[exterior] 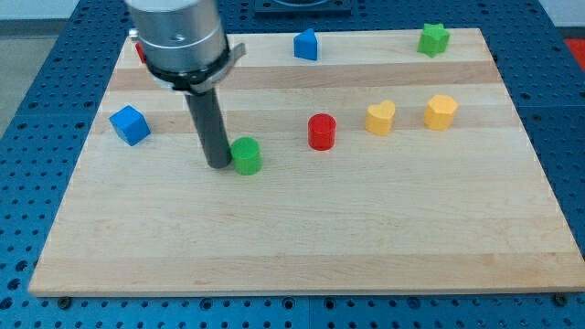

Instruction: Push the yellow heart bottom tight to the yellow hexagon

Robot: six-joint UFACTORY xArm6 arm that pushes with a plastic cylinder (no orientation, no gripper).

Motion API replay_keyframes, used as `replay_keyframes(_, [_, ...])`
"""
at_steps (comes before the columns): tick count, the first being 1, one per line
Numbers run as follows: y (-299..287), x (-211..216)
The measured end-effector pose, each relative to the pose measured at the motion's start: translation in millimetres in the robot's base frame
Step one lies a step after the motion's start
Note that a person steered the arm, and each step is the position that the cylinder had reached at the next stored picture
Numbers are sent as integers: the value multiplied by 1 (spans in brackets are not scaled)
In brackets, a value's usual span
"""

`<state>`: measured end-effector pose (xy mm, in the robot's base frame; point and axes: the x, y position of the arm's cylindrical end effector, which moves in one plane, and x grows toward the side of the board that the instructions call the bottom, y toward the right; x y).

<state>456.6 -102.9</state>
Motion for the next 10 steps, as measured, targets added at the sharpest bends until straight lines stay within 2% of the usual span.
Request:
replay_keyframes(3, [16, 0])
replay_keyframes(7, [-14, -4])
replay_keyframes(10, [-7, -52])
